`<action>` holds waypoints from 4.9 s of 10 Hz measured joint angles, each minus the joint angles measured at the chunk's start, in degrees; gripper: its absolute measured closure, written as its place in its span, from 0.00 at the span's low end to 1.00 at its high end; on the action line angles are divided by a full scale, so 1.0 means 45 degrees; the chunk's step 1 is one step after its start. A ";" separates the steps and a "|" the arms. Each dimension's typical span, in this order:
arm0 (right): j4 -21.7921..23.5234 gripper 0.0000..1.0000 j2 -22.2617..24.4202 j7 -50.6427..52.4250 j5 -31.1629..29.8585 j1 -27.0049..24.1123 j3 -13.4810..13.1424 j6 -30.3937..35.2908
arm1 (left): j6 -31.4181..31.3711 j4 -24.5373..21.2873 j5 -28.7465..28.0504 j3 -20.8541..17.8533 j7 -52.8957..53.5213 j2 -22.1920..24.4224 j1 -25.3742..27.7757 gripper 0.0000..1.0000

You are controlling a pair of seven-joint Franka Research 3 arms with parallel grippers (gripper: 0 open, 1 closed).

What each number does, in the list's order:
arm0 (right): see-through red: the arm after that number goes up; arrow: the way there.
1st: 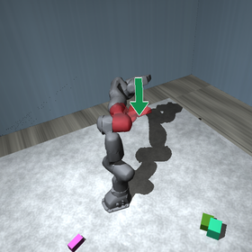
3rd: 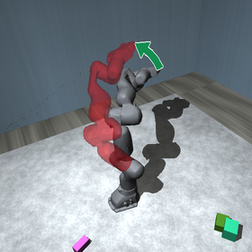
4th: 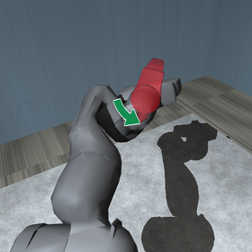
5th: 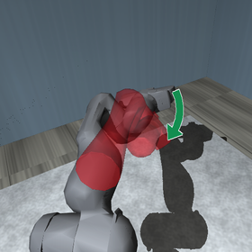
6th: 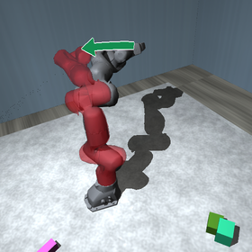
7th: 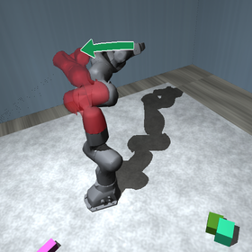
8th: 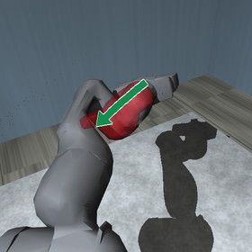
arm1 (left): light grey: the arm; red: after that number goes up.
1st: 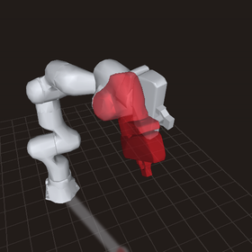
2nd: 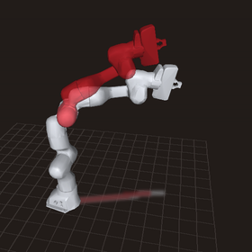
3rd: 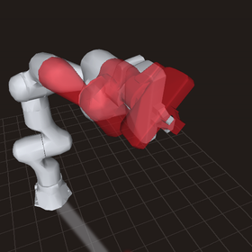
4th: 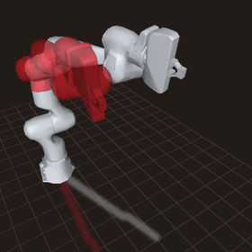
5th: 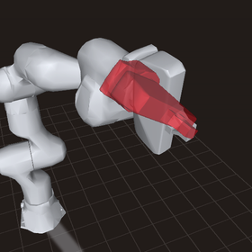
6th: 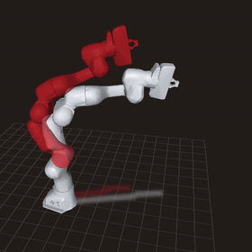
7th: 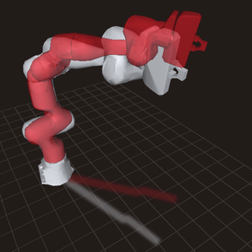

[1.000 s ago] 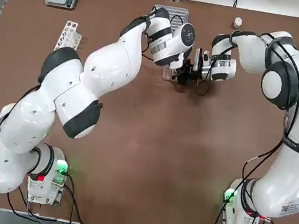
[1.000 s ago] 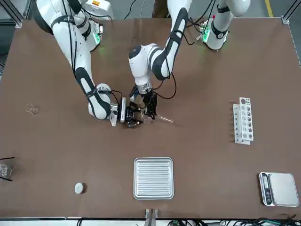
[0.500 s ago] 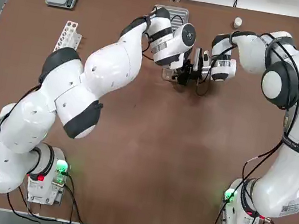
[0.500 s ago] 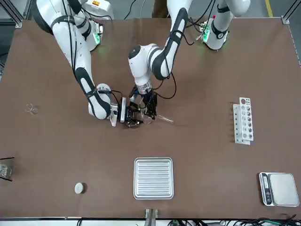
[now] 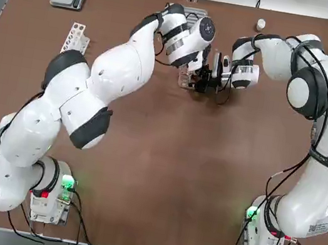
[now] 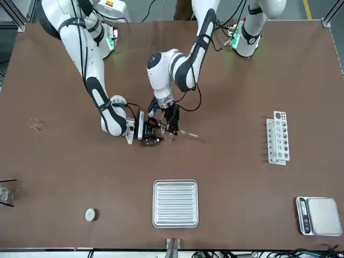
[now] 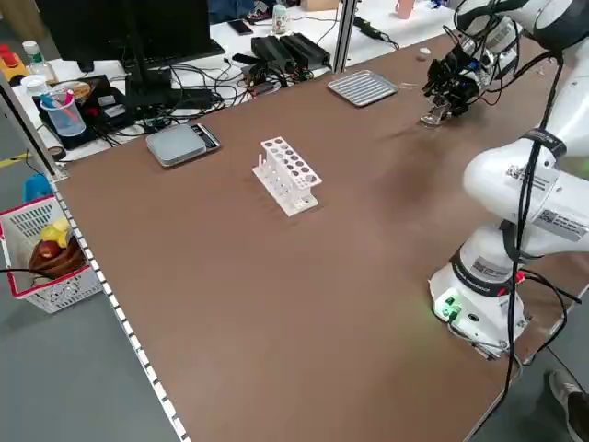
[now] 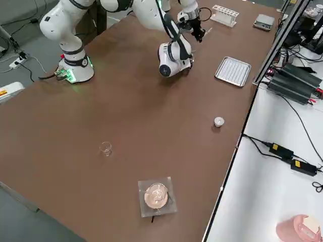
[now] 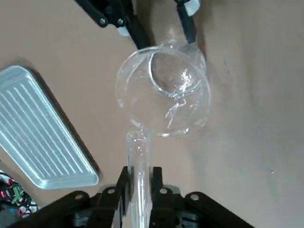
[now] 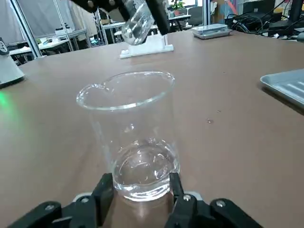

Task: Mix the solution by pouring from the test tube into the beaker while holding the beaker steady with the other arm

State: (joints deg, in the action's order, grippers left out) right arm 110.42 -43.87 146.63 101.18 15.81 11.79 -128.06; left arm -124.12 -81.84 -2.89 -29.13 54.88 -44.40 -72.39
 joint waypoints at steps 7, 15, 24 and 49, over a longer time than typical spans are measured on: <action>-0.0009 0.11 0.0051 -0.0031 0.0001 -0.0011 0.0059 0.0007 | 0.0036 0.0098 0.4164 -0.0084 0.1784 0.1176 0.2629 0.78; 0.0036 0.00 0.0377 -0.0236 0.0004 -0.0728 0.0536 0.0020 | 0.1906 -0.0489 0.8218 0.3454 1.0379 0.3491 1.0394 0.78; 0.0949 0.00 0.2165 -0.2008 -0.1110 -0.2373 0.0872 -0.0620 | 0.6661 -0.3255 0.8229 1.6695 1.5188 0.3665 2.6991 0.78; -0.4801 0.00 0.5248 -3.4090 -2.1007 -0.4409 0.0891 0.1288 | 1.0565 -0.1102 0.8229 1.5293 1.8244 -0.1908 3.0260 0.78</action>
State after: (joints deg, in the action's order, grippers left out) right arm 88.81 -20.25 -6.78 6.65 -4.04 15.80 -122.27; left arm -76.58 -86.80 34.14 39.69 136.98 -52.98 63.78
